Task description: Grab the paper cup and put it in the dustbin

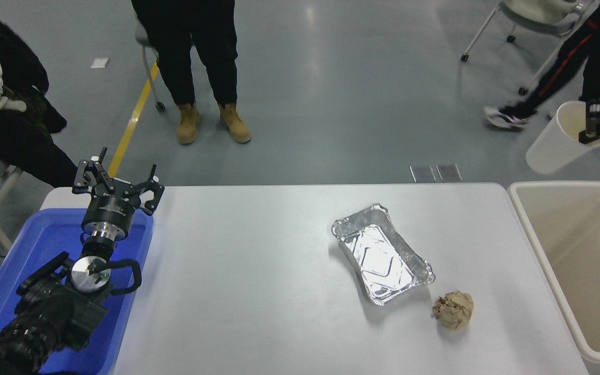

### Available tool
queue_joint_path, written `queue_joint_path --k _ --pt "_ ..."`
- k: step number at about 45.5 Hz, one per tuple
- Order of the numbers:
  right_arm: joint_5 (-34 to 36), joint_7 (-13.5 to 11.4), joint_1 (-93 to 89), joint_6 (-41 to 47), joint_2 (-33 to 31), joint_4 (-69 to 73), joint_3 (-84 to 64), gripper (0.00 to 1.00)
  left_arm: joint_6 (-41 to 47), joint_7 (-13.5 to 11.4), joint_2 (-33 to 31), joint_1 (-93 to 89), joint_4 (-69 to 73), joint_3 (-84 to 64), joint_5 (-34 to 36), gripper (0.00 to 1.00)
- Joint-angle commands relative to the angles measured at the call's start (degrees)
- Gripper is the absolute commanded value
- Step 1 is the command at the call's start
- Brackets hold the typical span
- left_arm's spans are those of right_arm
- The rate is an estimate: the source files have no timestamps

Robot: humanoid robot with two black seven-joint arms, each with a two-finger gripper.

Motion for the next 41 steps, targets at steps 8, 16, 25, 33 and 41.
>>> queue_joint_path --k 8,16,25,33,41 --pt "16.9 -9.2 -32.8 -25.8 -0.6 -16.7 7.0 0.0 -0.1 0.0 0.1 0.0 0.0 0.0 0.0 0.99" --pt "16.9 -13.1 -44.6 -27.8 -0.3 -26.1 16.7 0.0 -0.1 0.0 0.0 0.0 0.0 0.0 0.0 0.99" --pt "16.3 -14.7 -57.8 -27.8 4.5 -38.5 26.0 0.0 0.0 0.0 0.1 0.0 0.0 0.0 0.0 0.99" --pt "15.8 -15.0 -63.5 -29.6 7.4 -39.9 31.1 0.0 0.0 0.0 0.0 0.0 0.0 0.0 0.0 0.99" --pt "15.8 -15.0 -65.7 -31.5 9.5 -39.7 32.6 0.0 0.0 0.0 0.1 0.0 0.0 0.0 0.0 0.99"
